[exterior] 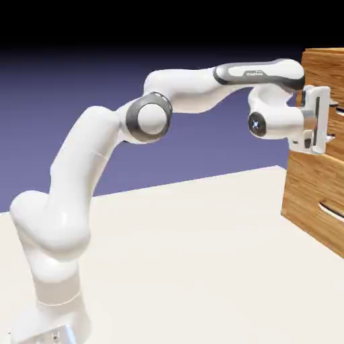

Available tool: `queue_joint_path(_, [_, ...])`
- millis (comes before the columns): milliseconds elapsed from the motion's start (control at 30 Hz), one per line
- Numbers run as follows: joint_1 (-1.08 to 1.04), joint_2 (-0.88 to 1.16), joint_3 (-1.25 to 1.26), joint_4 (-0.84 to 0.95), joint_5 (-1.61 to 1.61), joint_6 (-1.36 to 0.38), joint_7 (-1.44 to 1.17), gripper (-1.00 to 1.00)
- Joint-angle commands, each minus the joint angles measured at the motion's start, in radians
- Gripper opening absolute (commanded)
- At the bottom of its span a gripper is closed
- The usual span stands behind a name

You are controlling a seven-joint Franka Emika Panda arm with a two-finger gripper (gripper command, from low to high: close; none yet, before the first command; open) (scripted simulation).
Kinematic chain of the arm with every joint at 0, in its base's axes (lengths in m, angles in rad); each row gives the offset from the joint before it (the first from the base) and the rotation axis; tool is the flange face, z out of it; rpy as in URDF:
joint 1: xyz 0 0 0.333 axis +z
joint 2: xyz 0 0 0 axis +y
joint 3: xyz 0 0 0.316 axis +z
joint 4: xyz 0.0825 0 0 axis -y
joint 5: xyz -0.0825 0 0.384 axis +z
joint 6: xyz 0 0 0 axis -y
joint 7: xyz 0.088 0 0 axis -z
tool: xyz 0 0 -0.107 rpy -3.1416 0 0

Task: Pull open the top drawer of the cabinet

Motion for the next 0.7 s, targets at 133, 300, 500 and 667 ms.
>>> queue_joint_path(133, [-0.025, -0.047, -0.014, 0.064, -0.045, 0.001, 0.119, 0.0])
queue_joint_path(300, [-0.007, -0.123, -0.094, 0.132, -0.177, 0.002, 0.336, 0.0])
queue_joint_path(500, [0.014, -0.215, -0.19, 0.215, -0.336, 0.003, 0.597, 0.0])
queue_joint_path(667, [0.032, -0.291, -0.27, 0.284, -0.468, 0.004, 0.815, 0.0])
